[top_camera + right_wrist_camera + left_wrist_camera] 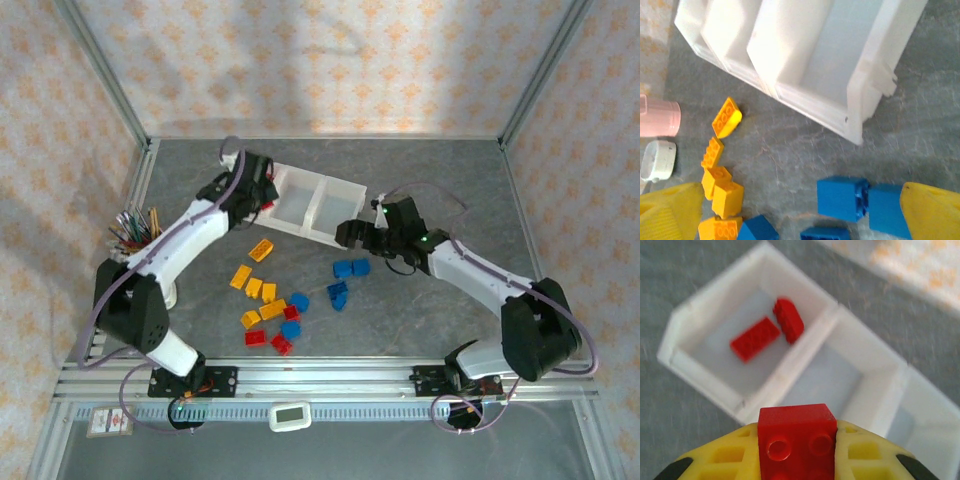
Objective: Sort the legos into containers by color
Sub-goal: Place the lego in the container.
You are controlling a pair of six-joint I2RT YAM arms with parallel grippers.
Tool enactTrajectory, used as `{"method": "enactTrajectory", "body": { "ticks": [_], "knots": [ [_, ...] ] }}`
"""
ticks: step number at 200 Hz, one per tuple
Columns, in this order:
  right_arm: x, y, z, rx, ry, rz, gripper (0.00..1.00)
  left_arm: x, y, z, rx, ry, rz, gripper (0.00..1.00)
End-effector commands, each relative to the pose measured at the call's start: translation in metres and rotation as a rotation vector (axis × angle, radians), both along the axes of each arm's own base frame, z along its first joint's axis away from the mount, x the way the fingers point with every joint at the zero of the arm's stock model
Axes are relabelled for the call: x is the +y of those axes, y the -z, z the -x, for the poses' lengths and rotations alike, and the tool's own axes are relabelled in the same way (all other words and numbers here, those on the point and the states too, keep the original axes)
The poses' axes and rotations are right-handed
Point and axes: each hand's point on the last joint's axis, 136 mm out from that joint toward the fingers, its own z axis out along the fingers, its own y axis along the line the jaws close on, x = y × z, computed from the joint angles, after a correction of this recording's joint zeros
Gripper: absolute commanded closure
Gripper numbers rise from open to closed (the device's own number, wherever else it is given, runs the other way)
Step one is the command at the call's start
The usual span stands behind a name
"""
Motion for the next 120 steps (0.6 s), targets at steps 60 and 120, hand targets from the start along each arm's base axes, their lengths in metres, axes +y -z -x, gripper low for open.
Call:
{"method": "enactTrajectory", "body": {
  "ticks": [60, 120],
  "knots": [
    [0.018, -0.020, -0.047, -0.085, 0.055, -0.035, 0.00, 0.052, 0.054, -0.112, 0.101, -0.030, -0.203, 0.76],
    [0.020, -0.021, -0.045, -0.093, 0.016, -0.005, 0.00, 0.055, 0.042, -0.107, 0.118, -0.011, -0.232, 0.40]
  ]
}}
